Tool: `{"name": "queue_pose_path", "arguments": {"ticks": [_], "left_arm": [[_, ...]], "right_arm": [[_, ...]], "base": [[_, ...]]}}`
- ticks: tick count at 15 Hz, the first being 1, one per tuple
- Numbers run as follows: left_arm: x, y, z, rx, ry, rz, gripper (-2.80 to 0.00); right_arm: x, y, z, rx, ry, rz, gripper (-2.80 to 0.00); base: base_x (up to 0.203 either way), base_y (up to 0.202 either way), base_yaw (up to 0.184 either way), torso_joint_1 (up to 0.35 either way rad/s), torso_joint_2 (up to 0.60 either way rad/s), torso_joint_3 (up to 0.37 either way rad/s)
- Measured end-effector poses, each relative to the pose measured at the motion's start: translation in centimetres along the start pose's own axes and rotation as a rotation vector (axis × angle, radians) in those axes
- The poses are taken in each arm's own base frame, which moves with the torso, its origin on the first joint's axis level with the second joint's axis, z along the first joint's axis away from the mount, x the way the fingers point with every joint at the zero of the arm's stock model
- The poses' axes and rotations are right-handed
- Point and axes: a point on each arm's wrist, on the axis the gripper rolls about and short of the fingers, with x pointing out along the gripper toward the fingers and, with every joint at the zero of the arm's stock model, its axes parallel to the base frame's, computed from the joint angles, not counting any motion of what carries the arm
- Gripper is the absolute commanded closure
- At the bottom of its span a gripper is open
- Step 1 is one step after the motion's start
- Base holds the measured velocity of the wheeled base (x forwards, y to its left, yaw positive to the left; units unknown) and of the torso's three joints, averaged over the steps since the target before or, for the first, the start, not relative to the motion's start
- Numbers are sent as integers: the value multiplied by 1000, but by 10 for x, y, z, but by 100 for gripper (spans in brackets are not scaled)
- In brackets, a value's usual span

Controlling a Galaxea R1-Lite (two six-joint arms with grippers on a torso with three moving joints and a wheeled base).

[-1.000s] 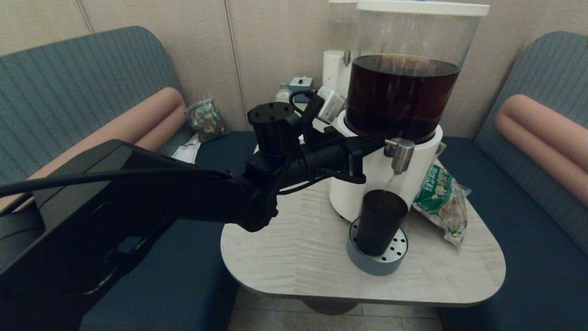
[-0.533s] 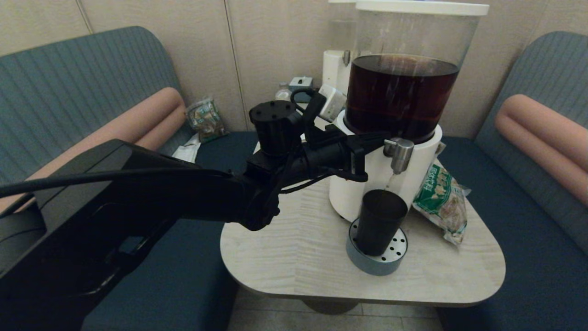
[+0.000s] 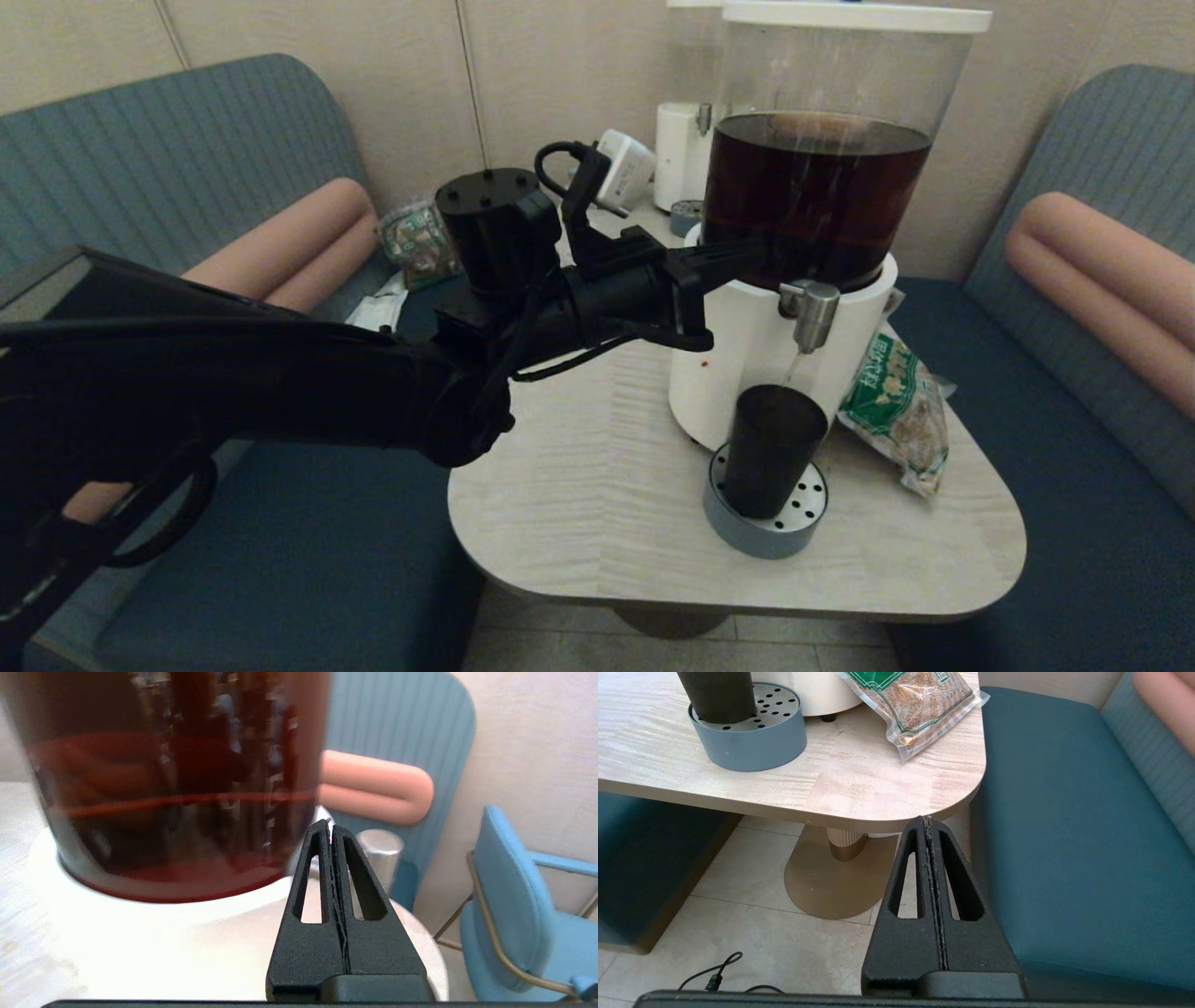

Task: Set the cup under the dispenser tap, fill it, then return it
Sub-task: Turn off the faucet

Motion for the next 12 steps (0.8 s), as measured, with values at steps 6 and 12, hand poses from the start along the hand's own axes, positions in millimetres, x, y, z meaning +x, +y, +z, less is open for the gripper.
{"name": "queue_pose_path", "arguments": {"ticks": [6, 12], "left_arm": [[-1, -29, 9, -215, -205, -101, 0], [16, -44, -31, -368, -245, -164, 0]], "right_arm": [[0, 0, 0, 0, 0, 0, 0], [0, 0, 0, 0, 0, 0, 0]], "base": [[0, 0, 0, 0, 0, 0], [0, 0, 0, 0, 0, 0]]}}
